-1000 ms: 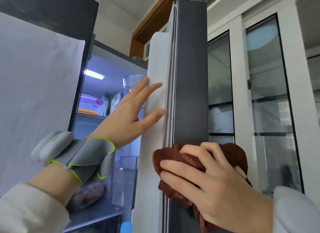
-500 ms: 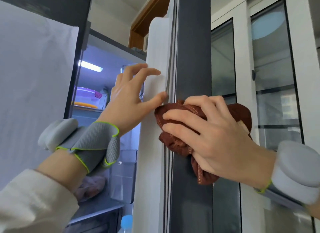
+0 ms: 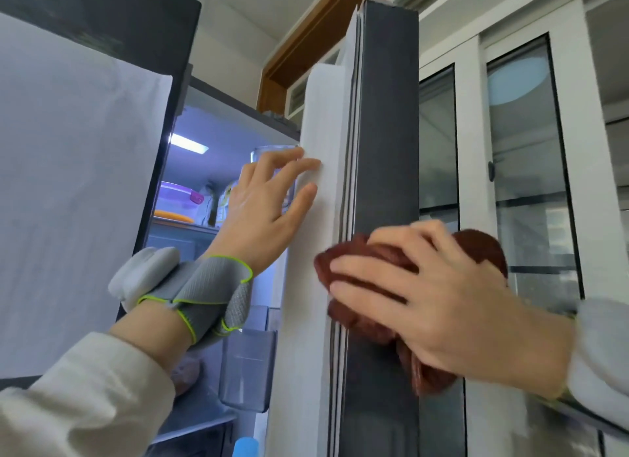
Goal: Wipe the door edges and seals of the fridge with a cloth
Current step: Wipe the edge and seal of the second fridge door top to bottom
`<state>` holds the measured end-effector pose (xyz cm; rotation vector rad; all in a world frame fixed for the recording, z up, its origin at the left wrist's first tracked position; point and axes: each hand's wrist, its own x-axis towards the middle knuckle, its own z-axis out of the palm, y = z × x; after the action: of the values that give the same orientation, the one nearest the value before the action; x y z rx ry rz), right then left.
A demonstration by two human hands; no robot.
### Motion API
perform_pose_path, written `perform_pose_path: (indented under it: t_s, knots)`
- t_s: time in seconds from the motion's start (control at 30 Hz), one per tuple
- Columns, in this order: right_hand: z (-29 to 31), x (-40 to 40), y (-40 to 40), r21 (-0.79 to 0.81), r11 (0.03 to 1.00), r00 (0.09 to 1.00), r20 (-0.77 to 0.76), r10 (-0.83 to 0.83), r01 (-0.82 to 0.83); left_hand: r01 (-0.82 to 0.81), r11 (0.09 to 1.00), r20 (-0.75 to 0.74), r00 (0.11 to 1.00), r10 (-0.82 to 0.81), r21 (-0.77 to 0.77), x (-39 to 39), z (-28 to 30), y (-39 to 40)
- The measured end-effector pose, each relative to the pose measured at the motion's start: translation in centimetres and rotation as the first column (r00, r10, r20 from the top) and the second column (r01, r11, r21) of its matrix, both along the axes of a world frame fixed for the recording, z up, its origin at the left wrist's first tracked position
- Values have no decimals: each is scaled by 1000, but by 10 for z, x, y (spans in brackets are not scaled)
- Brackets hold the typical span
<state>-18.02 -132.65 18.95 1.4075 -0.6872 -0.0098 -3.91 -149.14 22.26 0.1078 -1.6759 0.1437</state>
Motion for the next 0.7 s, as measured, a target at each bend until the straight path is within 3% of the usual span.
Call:
perform_pose_path:
  t_s: [0.13, 0.27, 0.33, 0.57, 0.7]
  knots:
    - [72, 16, 3, -132, 988, 997, 39, -70, 75, -2, 997, 2, 1000, 2, -83, 2, 0, -9]
    - [98, 34, -6, -174, 954, 969, -2, -247, 243, 3, 992, -13, 1000, -5, -129, -1, -1, -10]
    - [92, 42, -9, -166, 941, 948, -74, -310, 295, -17, 989, -23, 1000, 14, -147, -3, -1, -12]
    - [12, 49, -14, 126, 916, 924, -102, -369, 380, -66, 973, -58, 997, 54, -222, -12, 1, -14]
    - [-23, 37, -15, 193, 924, 944, -96, -316, 329, -67, 968, -76, 996, 50, -243, -13, 2, -16]
